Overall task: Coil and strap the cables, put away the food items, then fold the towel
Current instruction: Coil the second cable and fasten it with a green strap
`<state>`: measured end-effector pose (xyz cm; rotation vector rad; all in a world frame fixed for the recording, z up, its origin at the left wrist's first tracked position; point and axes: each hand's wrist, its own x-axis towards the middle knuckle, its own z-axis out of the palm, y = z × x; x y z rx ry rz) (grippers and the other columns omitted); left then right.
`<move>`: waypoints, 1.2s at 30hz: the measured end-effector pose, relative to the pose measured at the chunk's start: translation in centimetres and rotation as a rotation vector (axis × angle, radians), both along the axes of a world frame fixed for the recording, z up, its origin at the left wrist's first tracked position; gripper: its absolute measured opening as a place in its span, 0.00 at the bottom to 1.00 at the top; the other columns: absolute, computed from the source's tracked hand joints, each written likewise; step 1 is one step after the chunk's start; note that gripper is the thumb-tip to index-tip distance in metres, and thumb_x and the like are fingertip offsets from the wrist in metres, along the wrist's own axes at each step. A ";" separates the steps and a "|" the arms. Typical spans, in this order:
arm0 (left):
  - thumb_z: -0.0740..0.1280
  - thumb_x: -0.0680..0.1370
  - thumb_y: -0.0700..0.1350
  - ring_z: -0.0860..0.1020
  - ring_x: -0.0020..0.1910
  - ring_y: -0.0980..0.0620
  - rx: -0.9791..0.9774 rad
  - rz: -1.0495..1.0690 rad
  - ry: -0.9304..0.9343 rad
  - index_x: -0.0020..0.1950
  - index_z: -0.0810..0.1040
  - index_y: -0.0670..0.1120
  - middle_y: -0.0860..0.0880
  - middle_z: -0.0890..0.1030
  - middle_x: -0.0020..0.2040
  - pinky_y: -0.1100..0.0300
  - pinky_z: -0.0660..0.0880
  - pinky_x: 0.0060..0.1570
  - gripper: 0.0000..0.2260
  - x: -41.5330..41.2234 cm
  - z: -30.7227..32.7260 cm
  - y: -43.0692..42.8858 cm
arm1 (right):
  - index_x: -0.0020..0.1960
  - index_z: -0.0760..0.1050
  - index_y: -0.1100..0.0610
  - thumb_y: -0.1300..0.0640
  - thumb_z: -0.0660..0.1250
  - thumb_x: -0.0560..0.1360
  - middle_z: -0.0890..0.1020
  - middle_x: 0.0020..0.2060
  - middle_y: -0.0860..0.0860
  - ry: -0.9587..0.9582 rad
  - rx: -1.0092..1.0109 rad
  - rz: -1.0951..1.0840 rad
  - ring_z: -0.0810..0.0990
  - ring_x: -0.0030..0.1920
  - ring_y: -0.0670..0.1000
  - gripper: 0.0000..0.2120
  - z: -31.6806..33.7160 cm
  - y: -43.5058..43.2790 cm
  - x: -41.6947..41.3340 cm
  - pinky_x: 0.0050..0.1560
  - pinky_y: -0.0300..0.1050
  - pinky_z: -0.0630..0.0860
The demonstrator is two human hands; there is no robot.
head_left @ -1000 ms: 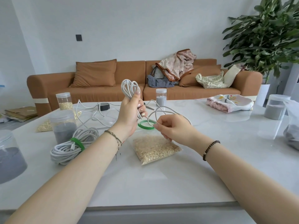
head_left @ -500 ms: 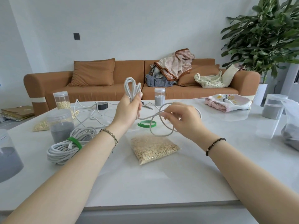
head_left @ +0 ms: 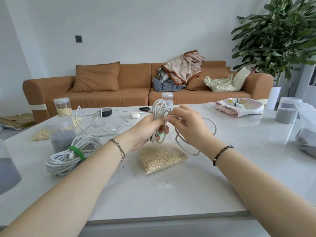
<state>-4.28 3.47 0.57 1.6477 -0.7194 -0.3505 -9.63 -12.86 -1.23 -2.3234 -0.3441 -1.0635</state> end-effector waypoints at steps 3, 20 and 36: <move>0.60 0.85 0.47 0.71 0.32 0.55 -0.076 -0.009 0.062 0.53 0.73 0.44 0.51 0.70 0.32 0.54 0.77 0.46 0.08 0.3 0.3 0.2 | 0.44 0.75 0.55 0.38 0.63 0.77 0.76 0.36 0.49 0.058 -0.038 -0.071 0.74 0.36 0.50 0.19 0.0 -0.4 0.0 0.38 0.56 0.75; 0.60 0.85 0.46 0.66 0.24 0.56 -0.095 -0.096 0.350 0.56 0.72 0.44 0.51 0.68 0.28 0.66 0.66 0.23 0.06 -0.2 0.8 0.7 | 0.38 0.78 0.61 0.47 0.64 0.81 0.78 0.27 0.53 0.400 0.413 0.193 0.68 0.24 0.45 0.20 0.6 -0.2 -1.0 0.28 0.36 0.65; 0.61 0.84 0.45 0.70 0.28 0.55 -0.112 -0.152 0.326 0.46 0.69 0.45 0.48 0.73 0.35 0.64 0.70 0.31 0.08 -0.4 0.6 0.7 | 0.31 0.65 0.55 0.41 0.58 0.82 0.72 0.28 0.49 0.506 -0.274 -0.312 0.70 0.32 0.51 0.26 0.4 -0.5 -1.2 0.32 0.46 0.63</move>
